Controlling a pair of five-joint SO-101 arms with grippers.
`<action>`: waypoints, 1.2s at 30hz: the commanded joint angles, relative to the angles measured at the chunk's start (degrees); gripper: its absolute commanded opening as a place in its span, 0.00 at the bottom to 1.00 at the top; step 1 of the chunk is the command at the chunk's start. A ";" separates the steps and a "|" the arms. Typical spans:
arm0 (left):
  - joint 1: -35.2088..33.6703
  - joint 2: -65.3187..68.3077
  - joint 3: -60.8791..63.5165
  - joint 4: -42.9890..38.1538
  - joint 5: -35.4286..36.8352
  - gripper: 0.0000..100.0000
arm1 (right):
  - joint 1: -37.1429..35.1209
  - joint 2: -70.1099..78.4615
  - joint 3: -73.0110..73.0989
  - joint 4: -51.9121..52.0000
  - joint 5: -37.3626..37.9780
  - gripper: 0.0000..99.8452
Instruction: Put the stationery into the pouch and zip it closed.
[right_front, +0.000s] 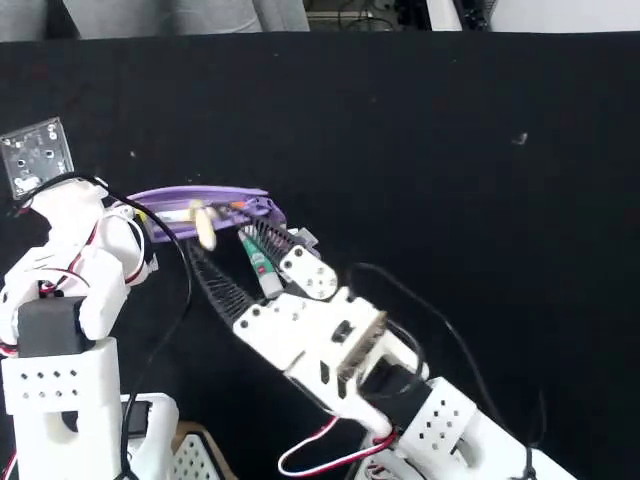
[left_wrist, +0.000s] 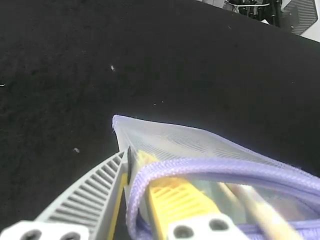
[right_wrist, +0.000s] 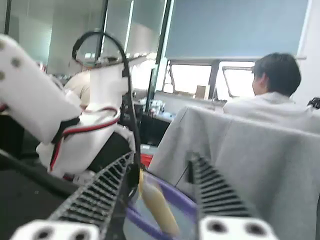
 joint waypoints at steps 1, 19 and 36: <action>0.22 0.53 -1.01 -0.62 0.62 0.03 | -1.05 2.15 -3.91 2.73 0.79 0.33; -30.99 1.05 -2.15 -8.00 0.26 0.03 | 16.97 8.75 -36.88 48.09 0.26 0.26; -42.42 1.05 0.04 -12.66 0.44 0.03 | 23.03 60.79 -42.15 51.87 -10.90 0.26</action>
